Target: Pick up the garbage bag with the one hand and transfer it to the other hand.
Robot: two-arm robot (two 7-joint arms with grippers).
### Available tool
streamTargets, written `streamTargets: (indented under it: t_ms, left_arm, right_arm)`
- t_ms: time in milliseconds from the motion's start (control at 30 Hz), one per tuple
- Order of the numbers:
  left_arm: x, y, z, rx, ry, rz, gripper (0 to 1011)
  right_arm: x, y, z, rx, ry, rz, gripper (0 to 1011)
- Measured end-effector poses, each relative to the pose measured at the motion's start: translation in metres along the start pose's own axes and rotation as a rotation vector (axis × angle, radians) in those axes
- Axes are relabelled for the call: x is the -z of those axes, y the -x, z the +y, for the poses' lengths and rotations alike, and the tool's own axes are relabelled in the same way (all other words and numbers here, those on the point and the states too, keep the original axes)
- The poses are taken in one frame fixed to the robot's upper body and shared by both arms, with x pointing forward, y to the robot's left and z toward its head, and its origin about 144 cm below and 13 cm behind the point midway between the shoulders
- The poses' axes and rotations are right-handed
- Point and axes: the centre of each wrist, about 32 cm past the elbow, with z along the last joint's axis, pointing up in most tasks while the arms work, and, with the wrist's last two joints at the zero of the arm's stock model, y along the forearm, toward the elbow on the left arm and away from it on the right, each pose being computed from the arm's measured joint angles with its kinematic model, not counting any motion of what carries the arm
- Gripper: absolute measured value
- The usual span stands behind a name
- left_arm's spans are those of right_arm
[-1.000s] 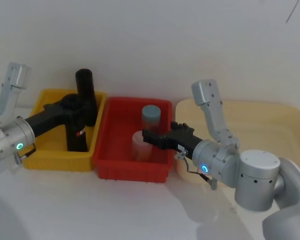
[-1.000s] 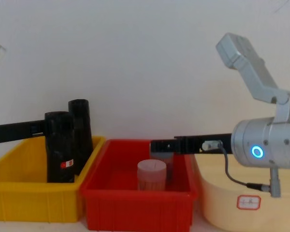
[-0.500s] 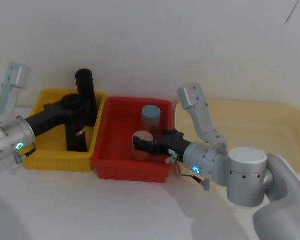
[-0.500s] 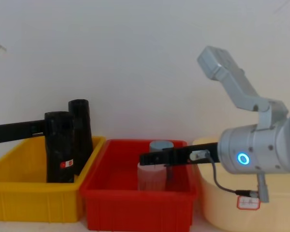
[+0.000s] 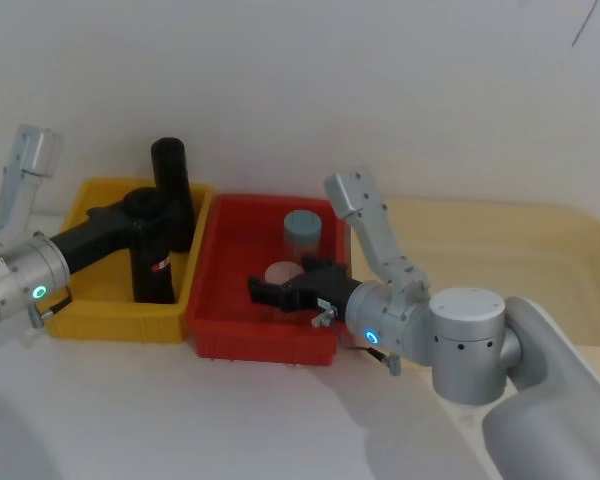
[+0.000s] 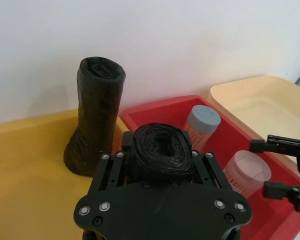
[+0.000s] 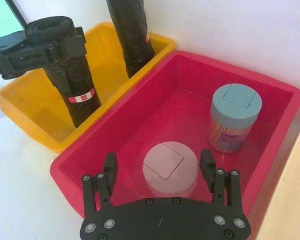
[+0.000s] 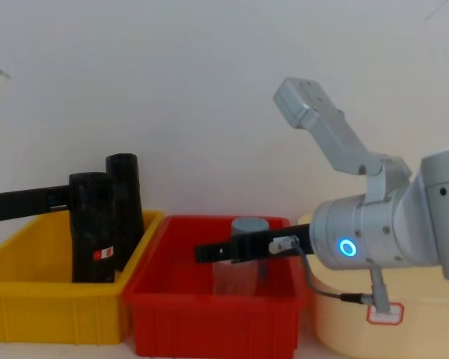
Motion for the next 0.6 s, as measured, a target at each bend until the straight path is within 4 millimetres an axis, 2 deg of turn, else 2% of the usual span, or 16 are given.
streamTargets:
  t_ms: [600]
  left_arm:
    - [0.0,0.0,0.0,0.0,0.0,0.0,507]
  right_arm:
    - [0.012,-0.002,0.015,0.041,0.007,-0.084,1001]
